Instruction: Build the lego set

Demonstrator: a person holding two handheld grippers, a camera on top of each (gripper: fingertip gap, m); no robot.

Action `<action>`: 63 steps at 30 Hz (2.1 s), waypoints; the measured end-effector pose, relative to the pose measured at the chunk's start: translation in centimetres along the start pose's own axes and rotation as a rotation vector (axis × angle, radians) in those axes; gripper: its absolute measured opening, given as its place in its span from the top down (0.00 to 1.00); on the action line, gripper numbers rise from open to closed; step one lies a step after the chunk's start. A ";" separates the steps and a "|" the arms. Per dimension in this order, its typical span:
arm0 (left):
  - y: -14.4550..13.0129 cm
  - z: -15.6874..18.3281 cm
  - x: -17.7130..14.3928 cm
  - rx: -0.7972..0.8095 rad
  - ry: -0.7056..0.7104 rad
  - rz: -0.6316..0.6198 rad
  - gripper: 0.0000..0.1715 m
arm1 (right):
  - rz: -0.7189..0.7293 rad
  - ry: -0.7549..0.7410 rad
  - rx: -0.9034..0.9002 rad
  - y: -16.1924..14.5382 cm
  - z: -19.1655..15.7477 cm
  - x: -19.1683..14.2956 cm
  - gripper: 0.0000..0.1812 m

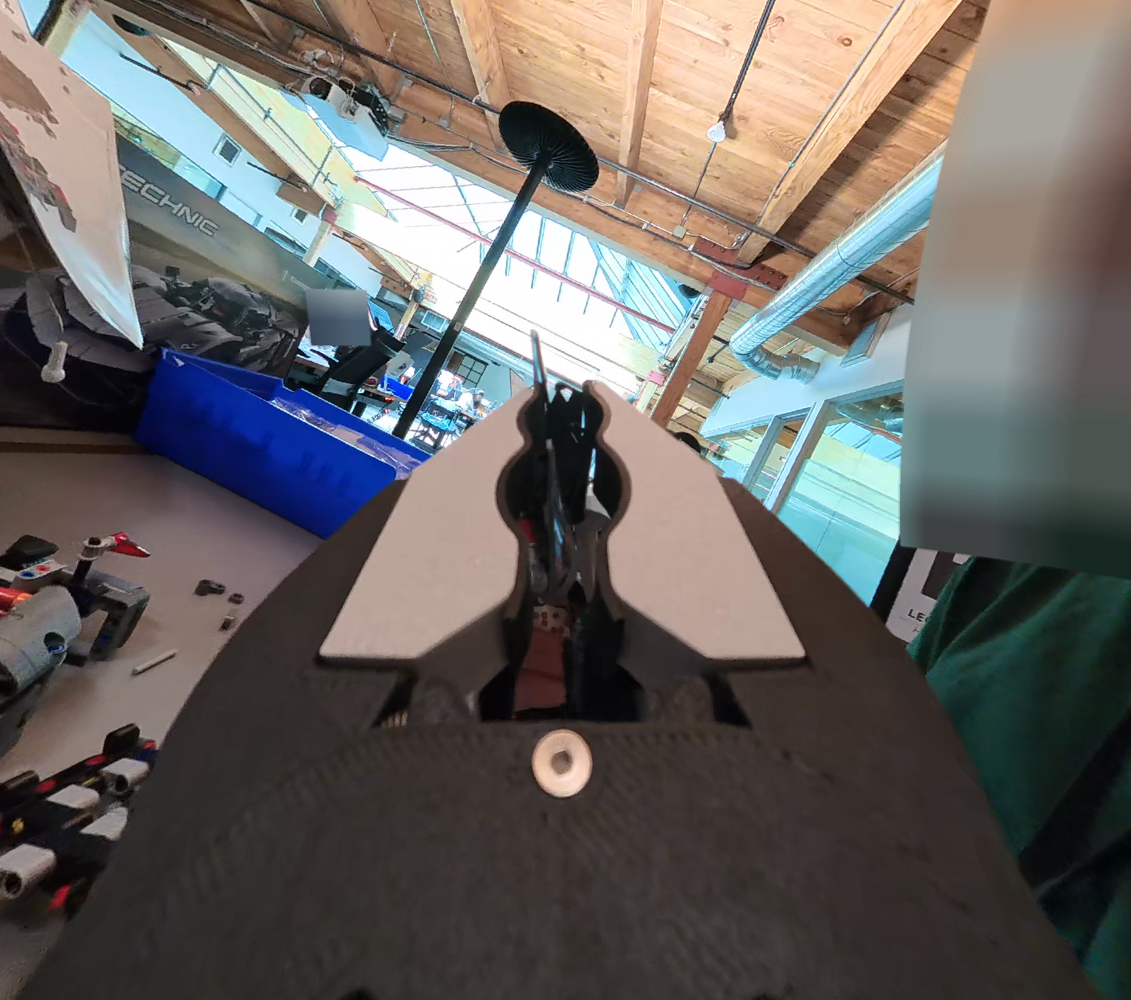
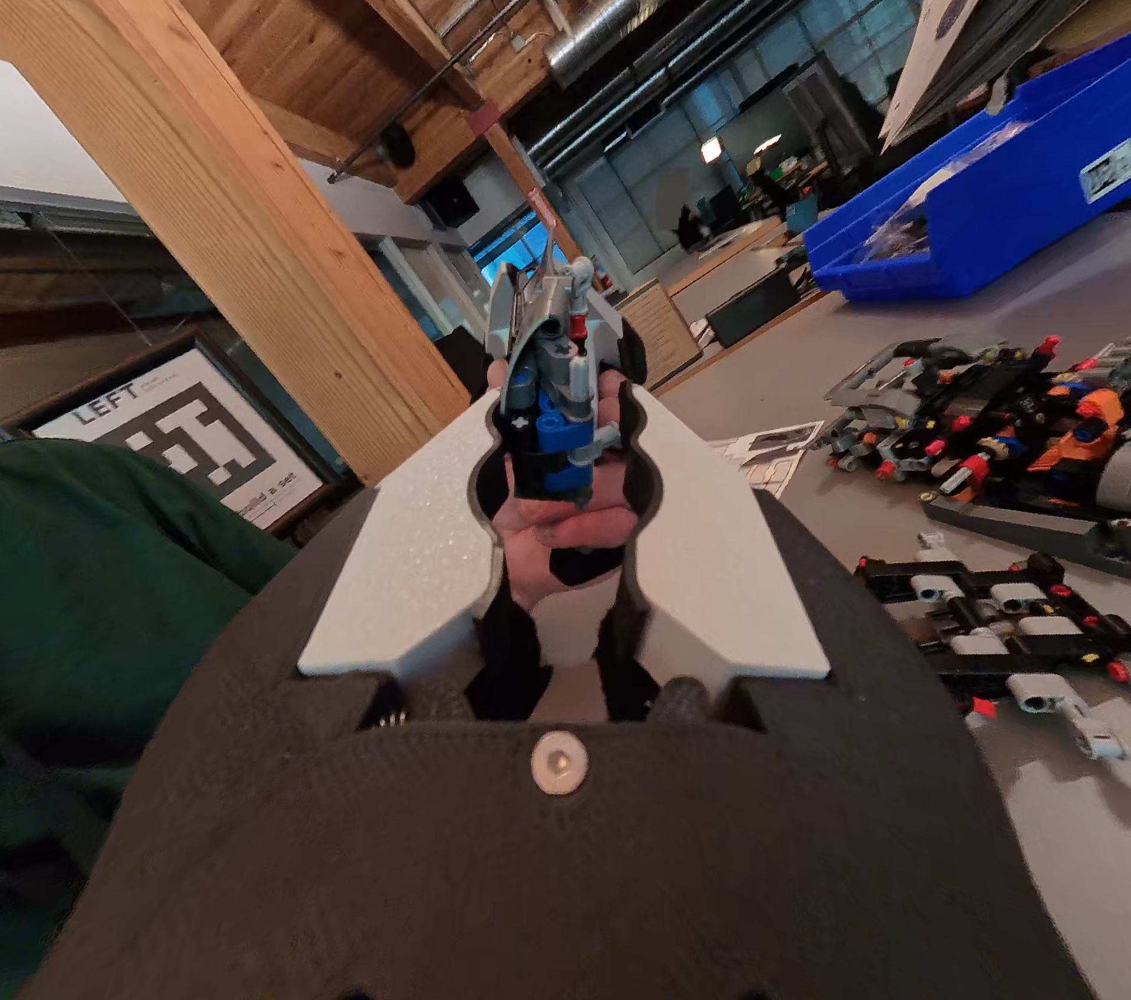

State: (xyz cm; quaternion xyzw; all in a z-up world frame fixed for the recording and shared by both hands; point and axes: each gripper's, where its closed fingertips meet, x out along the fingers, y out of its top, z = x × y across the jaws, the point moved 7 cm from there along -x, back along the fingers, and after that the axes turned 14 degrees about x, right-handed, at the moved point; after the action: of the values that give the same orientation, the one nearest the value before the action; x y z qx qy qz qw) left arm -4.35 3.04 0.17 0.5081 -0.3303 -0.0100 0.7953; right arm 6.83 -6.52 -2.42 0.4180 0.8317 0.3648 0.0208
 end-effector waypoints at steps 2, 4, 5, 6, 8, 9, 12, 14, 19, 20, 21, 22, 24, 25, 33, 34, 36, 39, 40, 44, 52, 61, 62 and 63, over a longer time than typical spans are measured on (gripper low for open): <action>0.3 0.0 0.0 0.000 -0.001 0.009 0.93 | 0.015 -0.006 -0.016 0.1 -0.1 -0.2 0.82; 0.8 -0.2 -0.3 0.020 0.019 -0.006 0.90 | -0.005 -0.023 -0.034 0.0 -0.1 -0.4 0.82; 0.9 -0.2 -0.4 0.037 0.023 -0.031 0.90 | -0.020 -0.037 -0.053 -0.1 -0.1 -0.5 0.82; 0.9 -0.3 -0.4 0.042 0.030 -0.060 0.92 | -0.036 -0.038 -0.073 -0.2 -0.3 -0.5 0.82; 1.0 -0.3 -0.3 0.046 0.009 -0.090 0.98 | -0.047 -0.039 -0.091 -0.2 -0.6 -0.4 0.82; 1.1 -0.1 -0.2 0.047 -0.007 -0.093 1.00 | -0.045 -0.026 -0.094 -0.2 -0.8 -0.4 0.82; 1.2 -0.1 -0.1 0.039 -0.024 -0.087 1.00 | -0.038 0.024 -0.068 -0.1 -1.0 -0.3 0.82; 1.1 -0.4 -0.2 0.040 -0.011 -0.091 1.00 | -0.045 0.033 -0.059 -0.3 -1.0 -0.2 0.82; 0.7 -1.0 -0.5 -0.012 -0.008 -0.062 1.00 | -0.023 0.066 -0.045 -0.1 -1.3 0.0 0.90; 0.7 -1.0 -0.6 -0.007 0.003 -0.052 1.00 | -0.042 0.041 -0.058 -0.3 -1.1 0.1 0.90; 0.7 -0.9 -0.7 0.026 0.022 -0.059 1.00 | -0.060 0.040 -0.050 -0.5 -1.1 0.2 0.90; 0.7 -0.9 -0.7 0.038 0.026 -0.075 1.00 | -0.066 0.027 -0.057 -0.5 -1.0 0.1 0.90; 0.6 -0.9 -0.7 0.058 0.012 -0.107 1.00 | -0.054 -0.004 -0.090 -0.4 -1.0 -0.3 0.90; 0.7 -0.5 -0.6 0.088 -0.001 -0.110 1.00 | -0.057 -0.032 -0.118 -0.3 -1.1 -0.3 0.90; 1.1 0.9 0.0 0.229 -0.001 -0.126 1.00 | -0.085 -0.163 -0.273 0.0 -2.2 -0.6 0.90; 1.1 0.8 -0.1 0.217 0.000 -0.119 1.00 | -0.094 -0.162 -0.283 -0.1 -2.4 -0.5 0.90; 1.1 0.7 -0.3 0.204 -0.009 -0.105 1.00 | -0.100 -0.125 -0.324 -0.2 -2.9 -0.3 0.90; 0.9 0.4 -0.3 0.133 -0.047 -0.068 1.00 | -0.088 -0.078 -0.335 -0.2 -3.6 -0.2 0.90; 0.8 0.2 -0.4 0.106 -0.057 -0.059 1.00 | -0.088 -0.061 -0.324 -0.1 -3.6 -0.1 0.90; 0.3 -0.4 -0.7 0.041 -0.082 -0.029 1.00 | -0.113 -0.042 -0.306 -0.3 -3.4 -0.1 0.90; 0.5 -0.3 -0.2 0.062 -0.064 -0.064 1.00 | -0.094 -0.037 -0.207 0.3 -2.1 -0.6 0.90; 0.8 0.1 0.1 0.179 0.016 -0.139 1.00 | -0.092 -0.148 -0.233 0.6 -1.2 -0.9 0.90; 0.8 0.0 0.0 0.166 0.013 -0.132 1.00 | -0.105 -0.153 -0.260 0.5 -1.4 -0.7 0.90; 0.8 -0.1 -0.1 0.152 0.004 -0.121 1.00 | -0.115 -0.139 -0.287 0.4 -1.9 -0.6 0.90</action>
State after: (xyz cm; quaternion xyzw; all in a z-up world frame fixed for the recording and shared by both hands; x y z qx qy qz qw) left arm -4.67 3.56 0.77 0.5862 -0.2972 -0.0320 0.7530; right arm 6.82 -7.88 -0.98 0.3866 0.7903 0.4481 0.1583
